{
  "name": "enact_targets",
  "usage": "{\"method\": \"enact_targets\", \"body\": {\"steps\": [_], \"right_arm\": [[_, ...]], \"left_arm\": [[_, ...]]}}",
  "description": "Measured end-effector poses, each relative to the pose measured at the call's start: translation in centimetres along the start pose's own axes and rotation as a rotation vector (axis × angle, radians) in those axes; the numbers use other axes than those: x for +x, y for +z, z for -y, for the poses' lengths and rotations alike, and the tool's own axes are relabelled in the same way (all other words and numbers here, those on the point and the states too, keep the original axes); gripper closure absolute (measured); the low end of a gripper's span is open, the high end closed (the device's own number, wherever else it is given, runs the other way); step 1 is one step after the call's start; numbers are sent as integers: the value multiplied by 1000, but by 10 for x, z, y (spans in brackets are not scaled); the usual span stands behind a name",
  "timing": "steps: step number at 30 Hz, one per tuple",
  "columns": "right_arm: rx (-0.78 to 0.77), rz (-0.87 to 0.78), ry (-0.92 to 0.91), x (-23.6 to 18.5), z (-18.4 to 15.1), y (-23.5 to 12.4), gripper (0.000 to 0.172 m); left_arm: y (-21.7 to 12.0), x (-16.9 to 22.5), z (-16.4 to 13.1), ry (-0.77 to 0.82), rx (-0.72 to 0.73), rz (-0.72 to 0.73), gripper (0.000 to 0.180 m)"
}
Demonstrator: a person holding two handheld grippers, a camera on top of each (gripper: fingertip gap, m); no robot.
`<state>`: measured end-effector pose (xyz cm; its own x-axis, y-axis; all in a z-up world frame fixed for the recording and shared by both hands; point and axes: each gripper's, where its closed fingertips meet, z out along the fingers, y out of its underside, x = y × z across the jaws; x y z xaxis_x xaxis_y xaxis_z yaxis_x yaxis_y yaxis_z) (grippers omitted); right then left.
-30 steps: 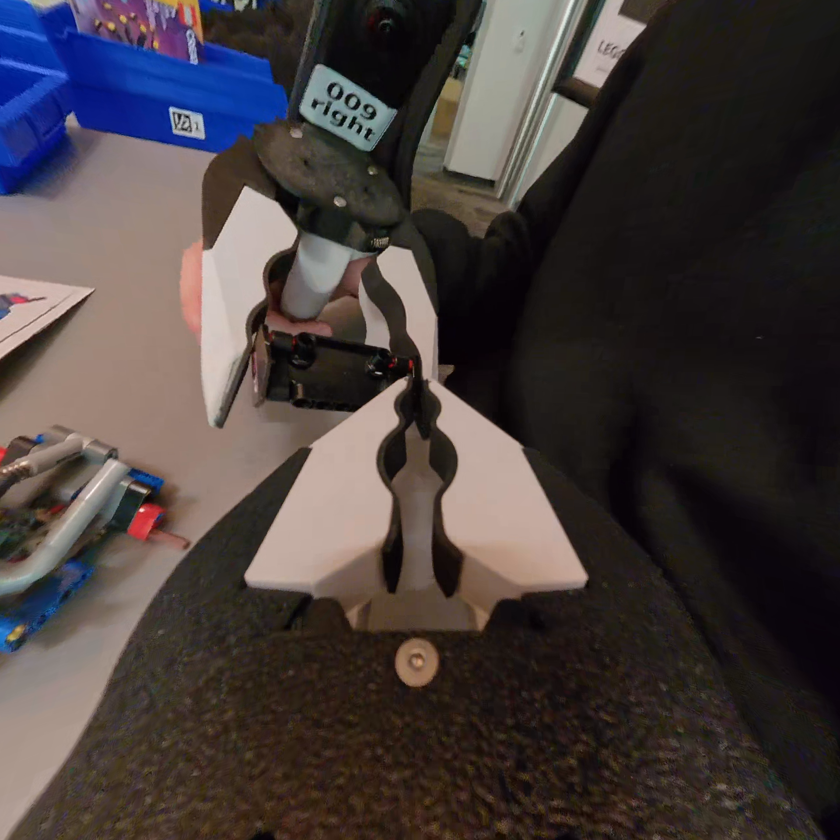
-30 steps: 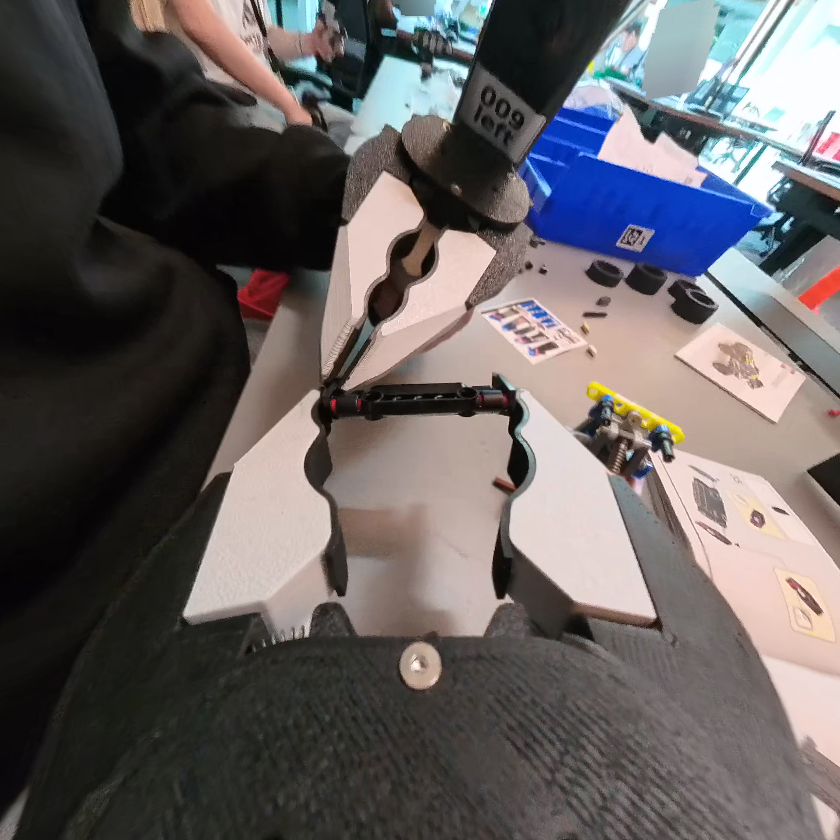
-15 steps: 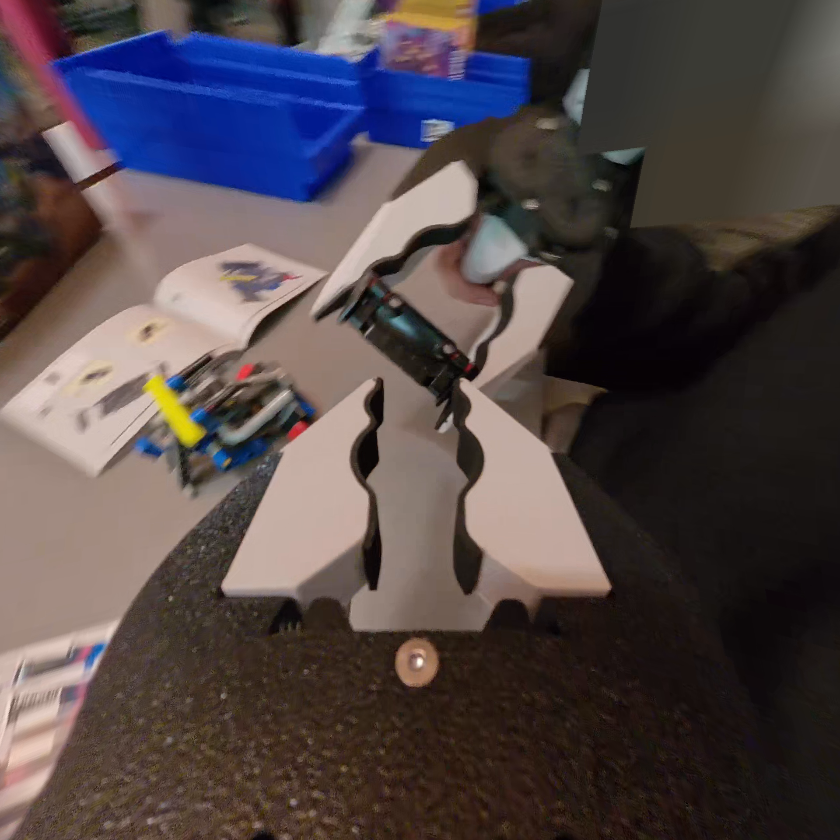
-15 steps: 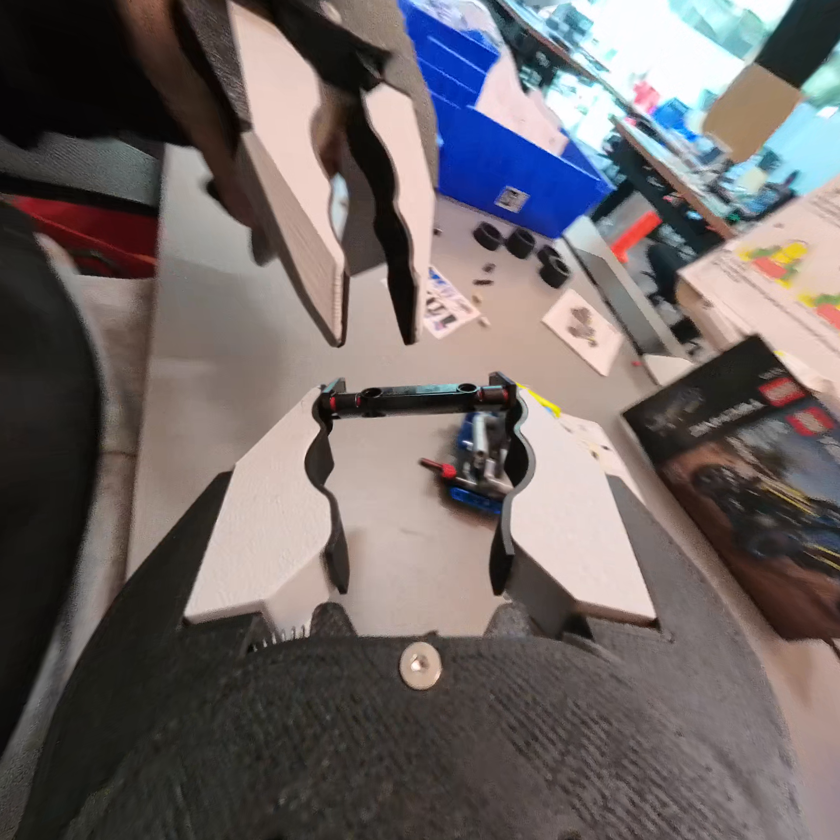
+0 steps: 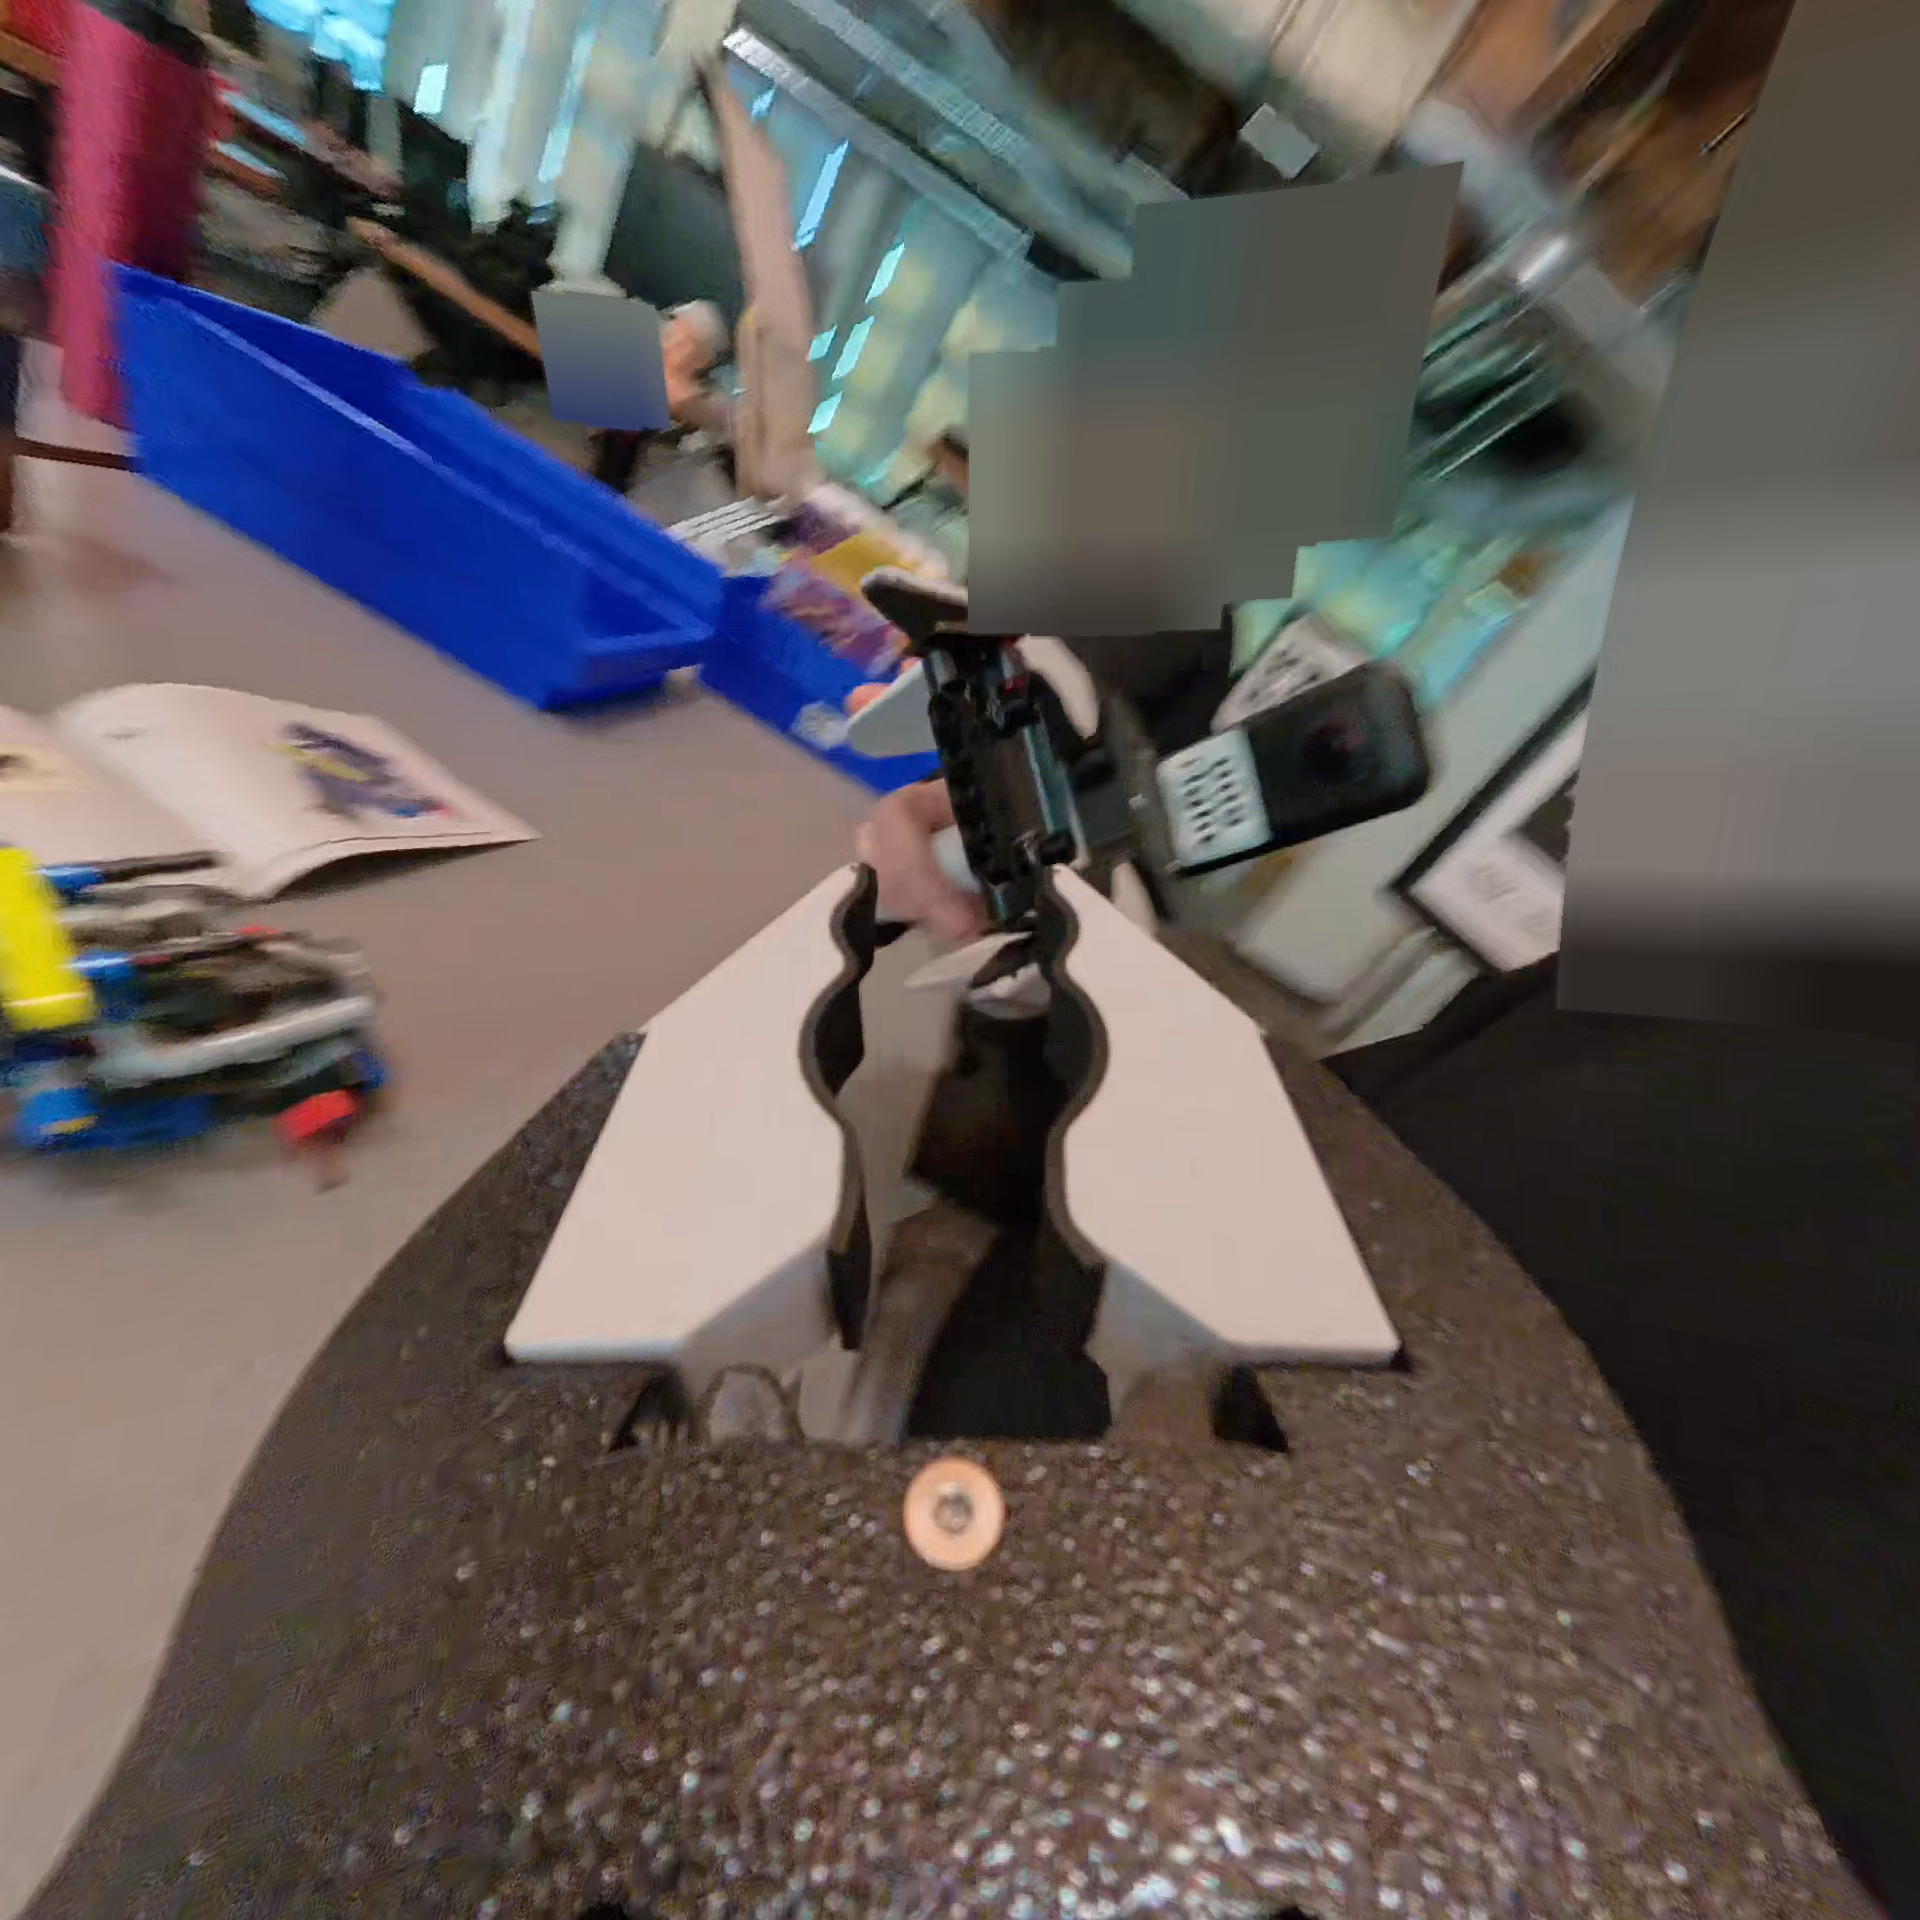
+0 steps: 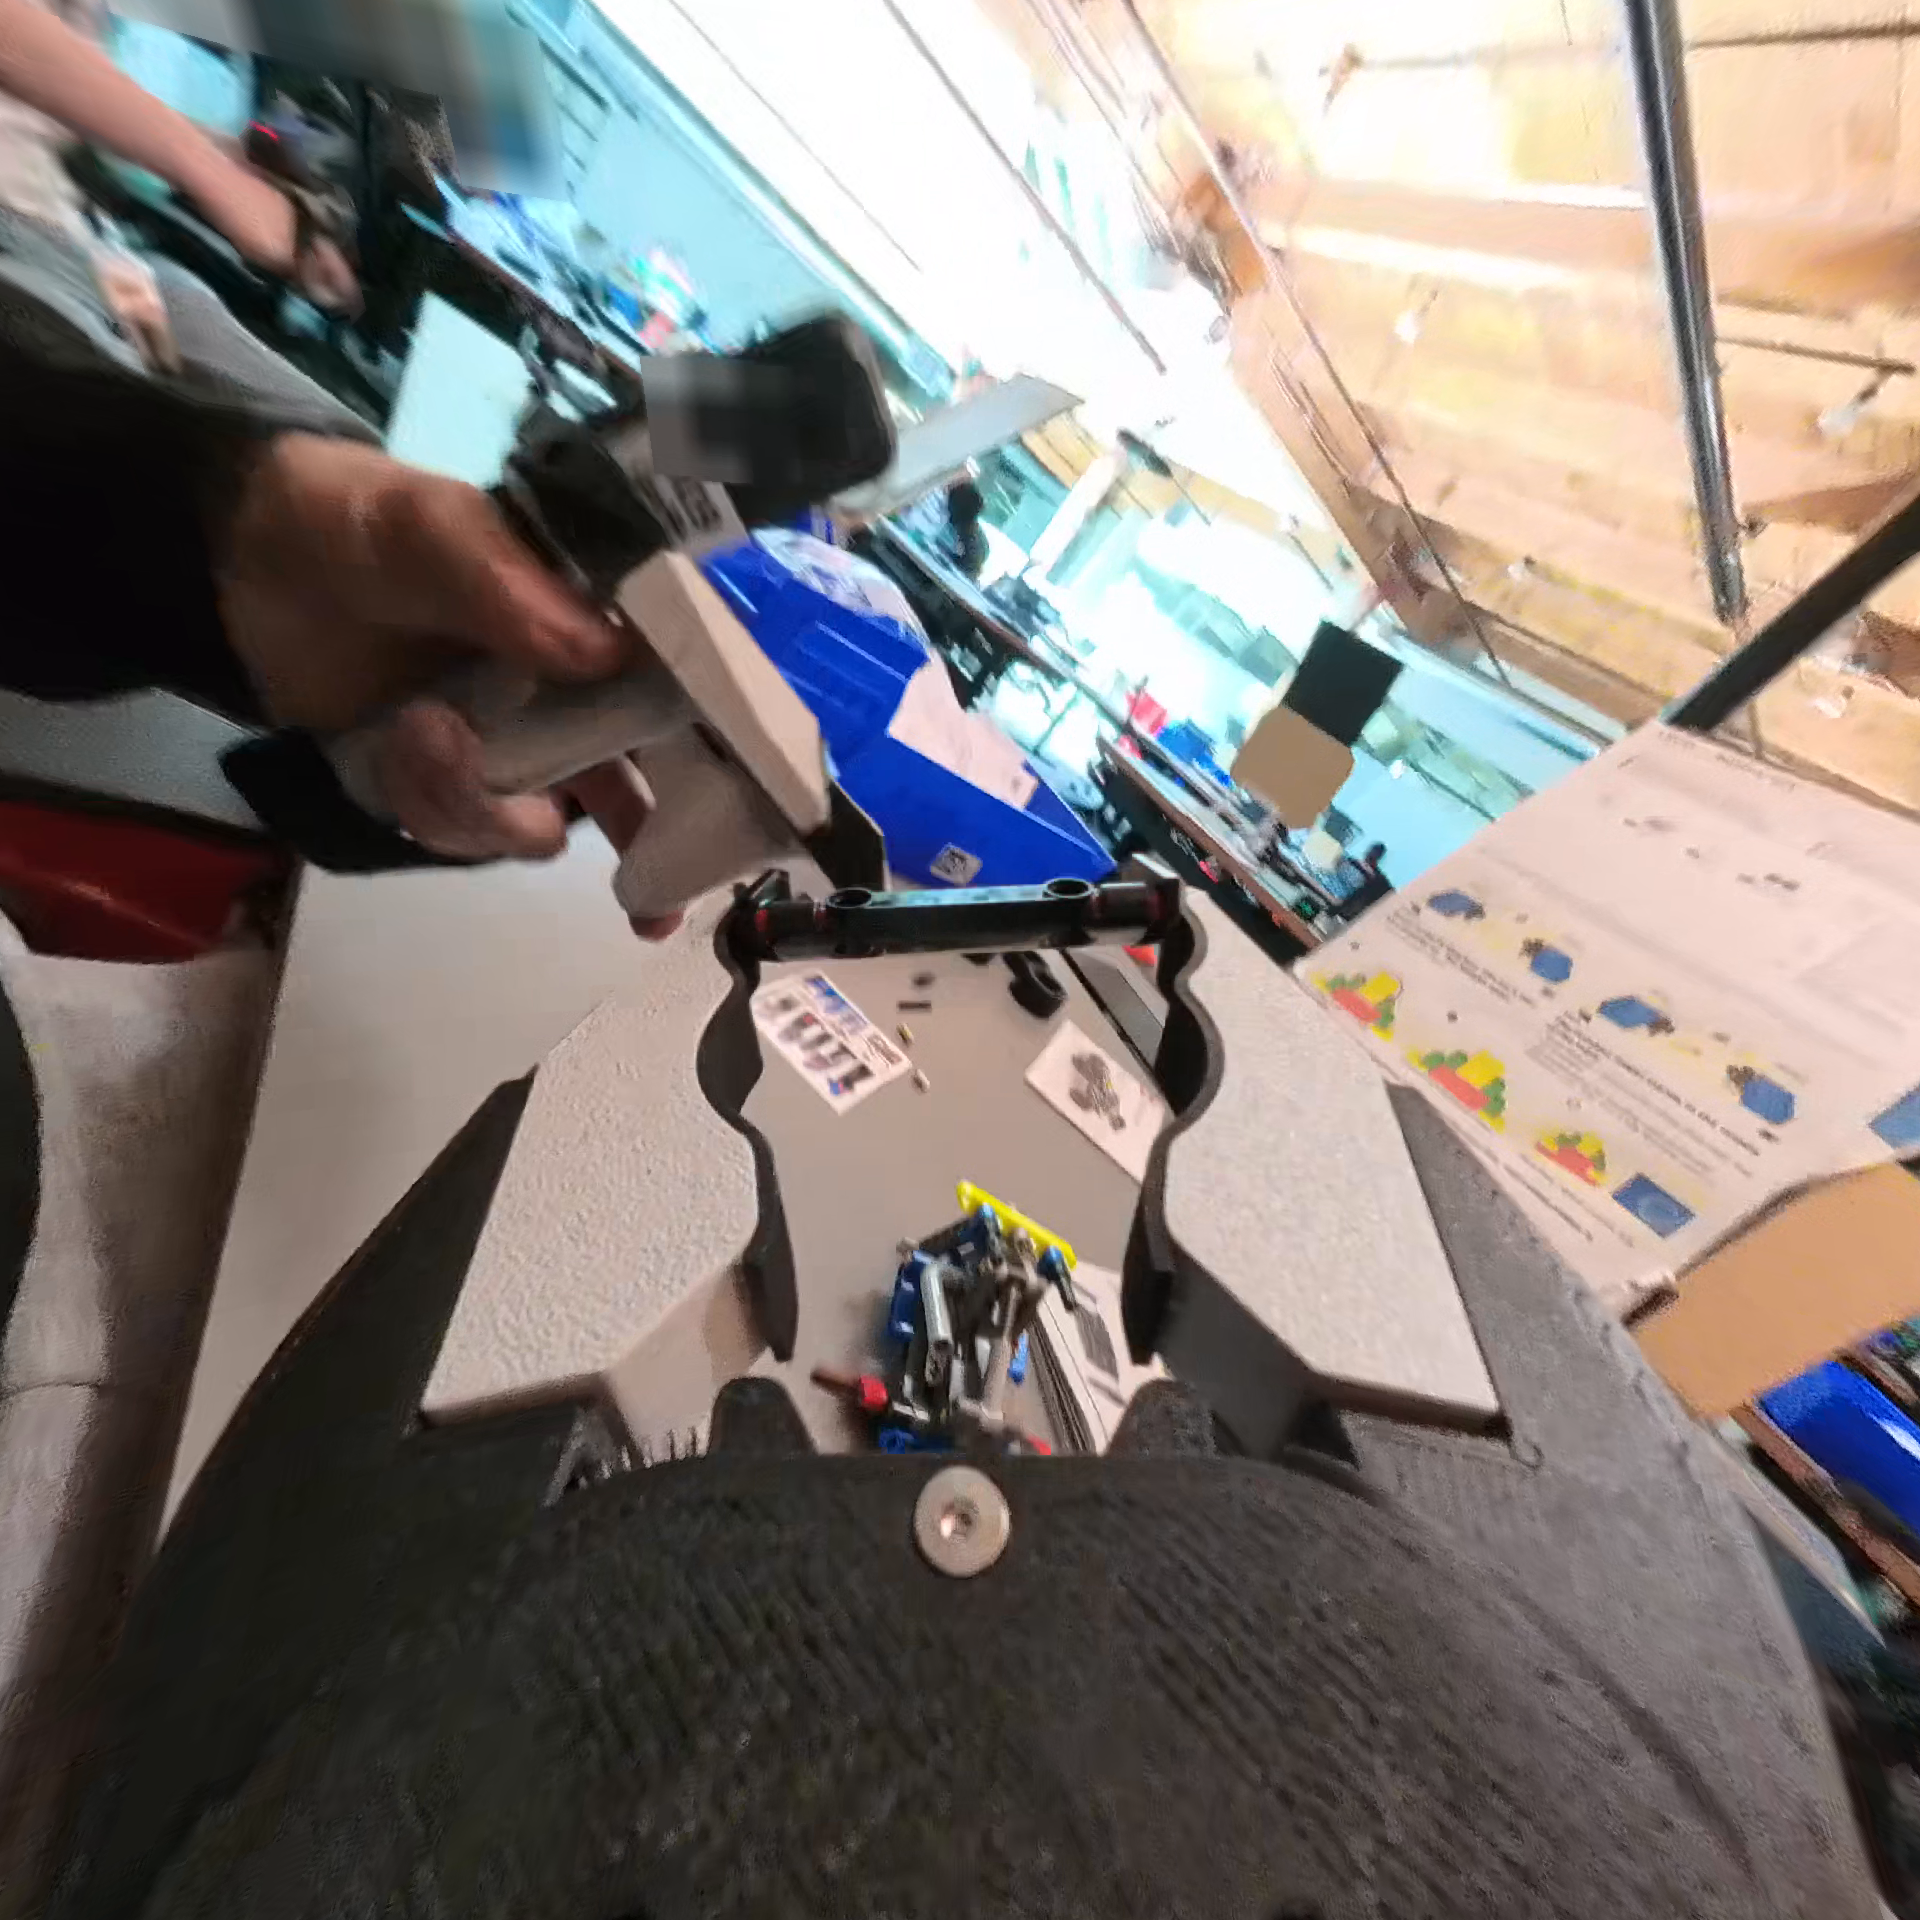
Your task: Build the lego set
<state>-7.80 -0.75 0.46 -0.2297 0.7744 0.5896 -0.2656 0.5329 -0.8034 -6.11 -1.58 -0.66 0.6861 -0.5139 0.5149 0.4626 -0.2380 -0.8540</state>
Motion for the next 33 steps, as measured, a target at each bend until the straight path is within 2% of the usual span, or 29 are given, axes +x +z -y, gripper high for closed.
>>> {"method": "enact_targets", "body": {"steps": [3, 7, 11, 13, 18, 25, 33], "right_arm": [[46, -30, -14, 3, 8, -1, 96], [98, -19, -13, -2, 16, 1, 96], [114, -10, 1, -4, 14, 2, 96], [136, -16, 18, -4, 15, 3, 96], [164, -28, 51, -3, 12, 3, 96], [213, -81, 88, 4, 13, 3, 96], [188, -46, 111, 6, -1, -2, 95]], "left_arm": [[0, 13, 1, -144, 37, -173, 152], [7, 18, -13, -163, -22, -224, 147], [8, 27, -12, -210, -13, -322, 167], [8, 28, -12, -264, -6, -358, 167], [8, 26, -12, -284, 16, -390, 168], [10, 25, -5, -499, 114, -514, 168], [19, 16, -10, -539, 103, -481, 168]]}}
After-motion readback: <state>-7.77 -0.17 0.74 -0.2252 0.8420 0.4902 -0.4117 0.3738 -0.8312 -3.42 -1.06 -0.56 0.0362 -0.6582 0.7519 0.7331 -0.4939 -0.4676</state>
